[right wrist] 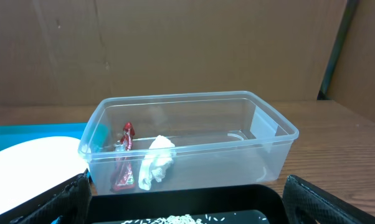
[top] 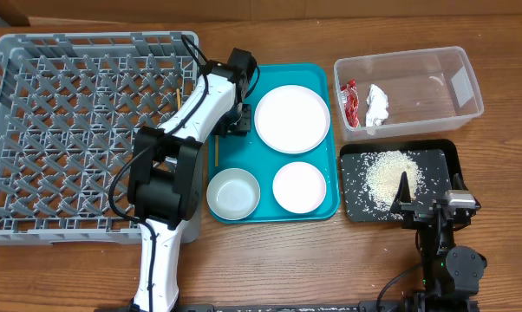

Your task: Sort waste into correct bins and load items into the dishwasher

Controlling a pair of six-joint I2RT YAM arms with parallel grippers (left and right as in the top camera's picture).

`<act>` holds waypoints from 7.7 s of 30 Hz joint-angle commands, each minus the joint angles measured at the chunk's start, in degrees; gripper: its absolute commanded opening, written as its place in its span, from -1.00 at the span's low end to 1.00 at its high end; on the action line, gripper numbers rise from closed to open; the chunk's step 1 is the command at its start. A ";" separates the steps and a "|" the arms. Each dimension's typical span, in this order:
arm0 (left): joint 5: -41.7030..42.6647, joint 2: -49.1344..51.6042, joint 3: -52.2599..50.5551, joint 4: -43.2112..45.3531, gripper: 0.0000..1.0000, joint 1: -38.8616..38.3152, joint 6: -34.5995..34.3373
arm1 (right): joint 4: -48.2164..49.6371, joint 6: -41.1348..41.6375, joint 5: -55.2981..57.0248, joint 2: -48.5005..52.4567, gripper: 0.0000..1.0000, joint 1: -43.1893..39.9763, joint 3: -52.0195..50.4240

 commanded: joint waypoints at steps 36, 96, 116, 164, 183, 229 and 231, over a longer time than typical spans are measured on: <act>-0.24 7.17 5.90 -7.10 0.03 1.31 -0.42 | 0.33 -0.22 0.07 -0.46 1.00 -0.07 -0.57; 11.32 -22.73 -2.08 -15.78 0.02 7.15 10.45 | 0.33 -0.22 0.07 -0.46 1.00 -0.07 -0.57; 7.52 -22.73 -2.05 -13.20 -0.07 2.62 -0.68 | 0.33 -0.22 0.07 -0.46 1.00 -0.07 -0.57; 12.20 -18.71 -26.84 9.18 -0.92 -15.23 3.89 | 0.33 -0.22 0.07 -0.46 1.00 -0.07 -0.57; -39.87 -27.93 7.76 -35.85 -0.92 -10.27 -17.29 | 0.33 -0.22 0.07 -0.46 1.00 -0.07 -0.57; -62.29 -18.51 -17.46 -24.04 -0.81 -4.22 -36.39 | 0.33 -0.22 0.07 -0.46 1.00 -0.07 -0.57; -62.49 -17.51 -17.46 -24.13 -0.79 -5.29 -35.54 | 0.33 -0.22 0.07 -0.46 1.00 -0.07 -0.57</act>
